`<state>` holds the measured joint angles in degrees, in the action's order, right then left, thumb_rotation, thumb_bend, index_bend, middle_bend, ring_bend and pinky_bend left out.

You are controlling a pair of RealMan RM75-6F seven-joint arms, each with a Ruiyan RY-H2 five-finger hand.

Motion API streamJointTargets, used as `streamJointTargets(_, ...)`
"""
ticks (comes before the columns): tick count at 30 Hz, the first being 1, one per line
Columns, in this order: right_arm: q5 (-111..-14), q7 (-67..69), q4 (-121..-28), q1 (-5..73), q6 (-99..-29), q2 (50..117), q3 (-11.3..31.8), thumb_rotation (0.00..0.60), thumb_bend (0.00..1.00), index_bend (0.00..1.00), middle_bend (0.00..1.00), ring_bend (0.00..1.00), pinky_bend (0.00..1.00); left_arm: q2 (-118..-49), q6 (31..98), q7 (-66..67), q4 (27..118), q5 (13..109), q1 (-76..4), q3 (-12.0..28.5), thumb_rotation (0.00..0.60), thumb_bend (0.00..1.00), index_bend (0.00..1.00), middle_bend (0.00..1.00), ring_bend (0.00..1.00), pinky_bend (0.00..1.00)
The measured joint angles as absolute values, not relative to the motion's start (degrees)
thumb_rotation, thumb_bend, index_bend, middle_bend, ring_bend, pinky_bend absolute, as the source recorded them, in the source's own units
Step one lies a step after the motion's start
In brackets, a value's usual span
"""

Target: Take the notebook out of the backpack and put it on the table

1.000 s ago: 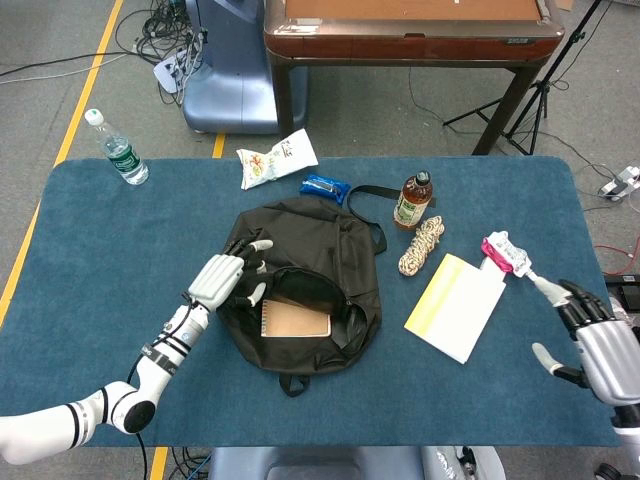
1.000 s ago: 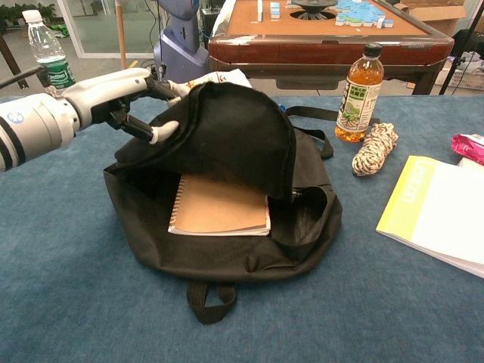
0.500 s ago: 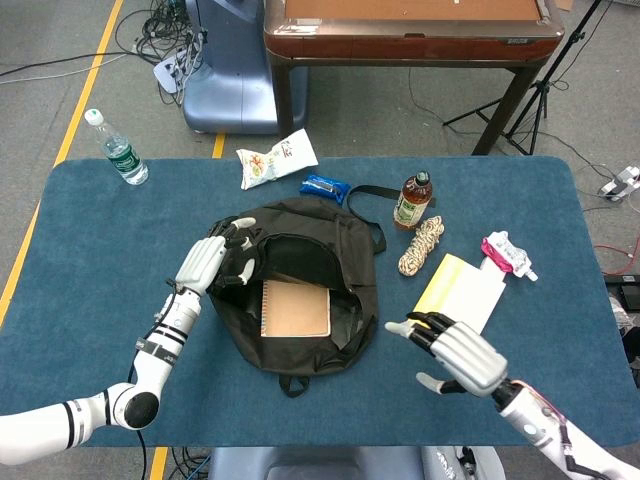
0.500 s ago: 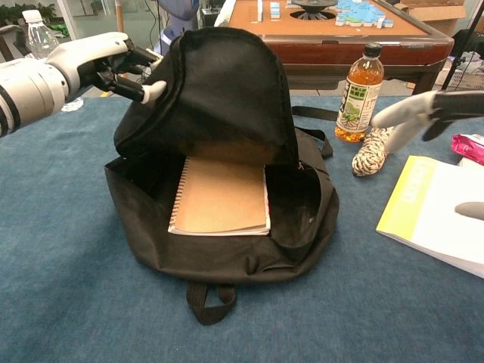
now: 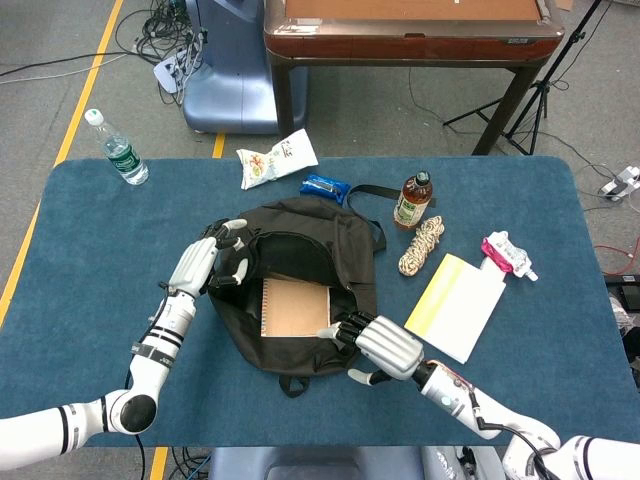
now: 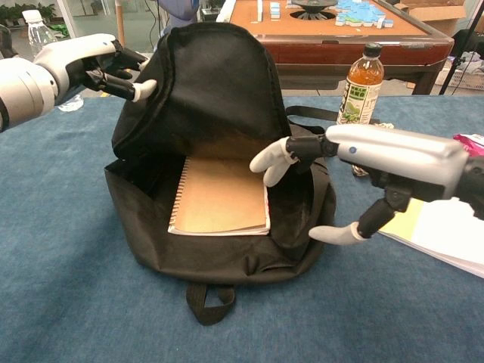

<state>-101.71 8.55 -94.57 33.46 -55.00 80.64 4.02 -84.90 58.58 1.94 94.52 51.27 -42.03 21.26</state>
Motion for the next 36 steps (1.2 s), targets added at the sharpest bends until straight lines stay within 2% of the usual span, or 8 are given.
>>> streamJointTargets(8,-97.42,7.95,-86.12,35.57,-55.02,88.87,4.94,0.600,0.31,0.22,0.26,0.15,0.24,-86.28,58.73,1.76,93.53,50.66,-42.35,21.00,0.600,0.84,0.77,0.16,0.02,0.00)
streamJointTargets(14,-92.76,7.05,-81.72,36.85,-53.07,92.31,5.24,0.600,0.31,0.23,0.26,0.15,0.24,-87.11,59.08,1.72,92.54,50.37,-42.48,20.89,0.600,0.83,0.77,0.16,0.02,0.00)
streamJointTargets(27,-86.61,1.16,-77.44,35.77,-51.19,92.62,2.81,0.600,0.31,0.23,0.26,0.15,0.24,-88.42,59.21,0.59,91.58,50.79,-42.25,20.65,0.600,0.82,0.76,0.16,0.02,0.00)
streamJointTargets(36,-87.76,5.45,-78.12,36.28,-54.10,93.76,3.54,0.600,0.31,0.23,0.26,0.15,0.24,-87.99,59.34,-0.78,92.05,49.64,-41.65,21.69,0.600,0.80,0.75,0.16,0.02,0.00)
